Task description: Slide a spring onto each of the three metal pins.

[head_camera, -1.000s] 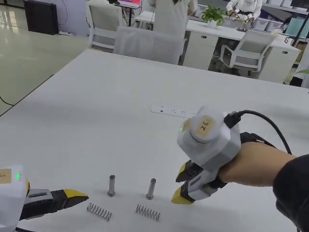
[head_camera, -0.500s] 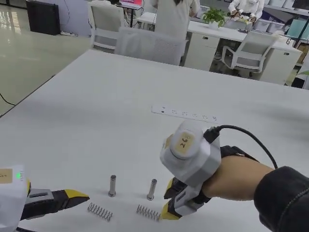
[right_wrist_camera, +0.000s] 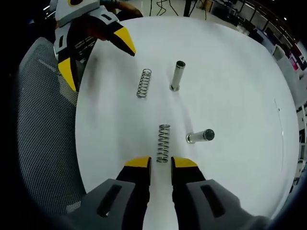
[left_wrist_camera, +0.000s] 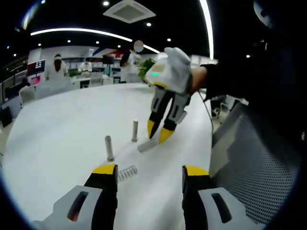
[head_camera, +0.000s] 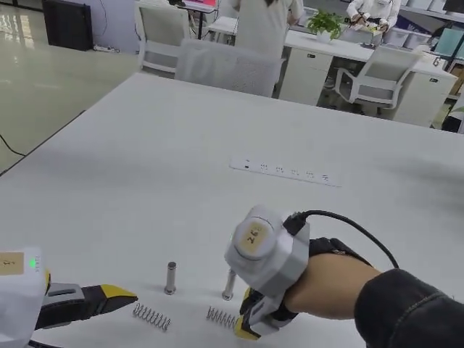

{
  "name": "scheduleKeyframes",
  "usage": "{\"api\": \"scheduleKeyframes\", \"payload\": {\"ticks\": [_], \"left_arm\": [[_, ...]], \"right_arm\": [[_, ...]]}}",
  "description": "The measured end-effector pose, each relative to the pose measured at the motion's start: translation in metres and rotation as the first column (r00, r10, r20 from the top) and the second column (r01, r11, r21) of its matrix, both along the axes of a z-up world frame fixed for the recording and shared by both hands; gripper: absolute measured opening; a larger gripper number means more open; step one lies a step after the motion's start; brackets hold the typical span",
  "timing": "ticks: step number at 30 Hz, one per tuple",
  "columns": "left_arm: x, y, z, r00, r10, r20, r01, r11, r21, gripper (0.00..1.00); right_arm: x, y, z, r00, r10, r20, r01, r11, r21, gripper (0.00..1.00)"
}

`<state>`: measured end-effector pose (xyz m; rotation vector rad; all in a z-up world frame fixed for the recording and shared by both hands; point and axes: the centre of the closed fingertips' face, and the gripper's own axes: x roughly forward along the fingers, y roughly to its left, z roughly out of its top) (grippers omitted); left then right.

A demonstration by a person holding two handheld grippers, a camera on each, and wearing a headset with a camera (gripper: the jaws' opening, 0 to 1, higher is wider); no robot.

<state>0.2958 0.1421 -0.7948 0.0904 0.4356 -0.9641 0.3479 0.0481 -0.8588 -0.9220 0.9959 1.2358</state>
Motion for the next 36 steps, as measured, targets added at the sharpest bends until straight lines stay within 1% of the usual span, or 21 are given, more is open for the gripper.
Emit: {"api": "scheduleKeyframes", "payload": {"ticks": [9, 11, 15, 17, 20, 24, 26, 27, 31, 34, 36], "left_arm": [[-0.001, -0.001, -0.001, 1.000, -0.003, -0.002, 0.003, 1.000, 0.001, 0.48], [0.000, -0.001, 0.000, 1.000, -0.002, -0.001, 0.002, 1.000, 0.000, 0.48], [0.000, -0.001, -0.001, 1.000, -0.003, -0.002, 0.003, 1.000, 0.000, 0.48], [0.000, -0.002, -0.001, 1.000, -0.004, -0.002, 0.004, 1.000, -0.001, 0.48], [0.000, -0.003, -0.001, 1.000, -0.006, -0.002, 0.006, 1.000, -0.002, 0.47], [0.000, -0.004, 0.000, 1.000, -0.010, -0.001, 0.010, 1.000, -0.001, 0.47], [0.000, -0.005, 0.000, 1.000, -0.013, 0.000, 0.013, 1.000, -0.001, 0.47], [0.000, -0.005, 0.000, 1.000, -0.016, 0.001, 0.016, 1.000, 0.001, 0.47], [0.001, -0.008, 0.000, 1.000, -0.028, 0.001, 0.028, 1.000, 0.006, 0.46], [0.001, -0.012, 0.000, 0.999, -0.045, 0.003, 0.045, 0.999, 0.010, 0.46], [0.002, -0.016, 0.001, 0.998, -0.061, 0.003, 0.061, 0.998, 0.013, 0.45]], "right_arm": [[0.001, 0.002, -0.006, 1.000, -0.007, -0.002, 0.007, 1.000, -0.006, 0.12], [0.002, 0.001, -0.008, 1.000, -0.009, 0.002, 0.009, 1.000, -0.014, 0.11], [0.005, 0.001, -0.008, 1.000, -0.013, 0.013, 0.013, 1.000, -0.022, 0.10], [0.004, 0.001, -0.009, 1.000, -0.016, 0.005, 0.016, 1.000, -0.027, 0.08], [0.004, 0.001, -0.009, 1.000, -0.026, -0.003, 0.026, 0.999, -0.029, 0.08], [0.004, 0.000, -0.008, 1.000, -0.025, -0.004, 0.025, 0.999, -0.025, 0.08], [0.004, 0.000, -0.008, 0.999, -0.035, -0.005, 0.035, 0.999, -0.021, 0.08], [0.004, -0.001, -0.008, 0.999, -0.035, -0.003, 0.035, 0.999, -0.027, 0.08], [0.002, -0.004, -0.003, 0.999, -0.032, -0.008, 0.032, 0.999, -0.029, 0.07], [0.000, -0.005, 0.003, 1.000, -0.029, -0.007, 0.029, 0.999, -0.030, 0.07], [-0.002, -0.004, 0.010, 1.000, -0.028, -0.014, 0.027, 1.000, -0.015, 0.07]]}}
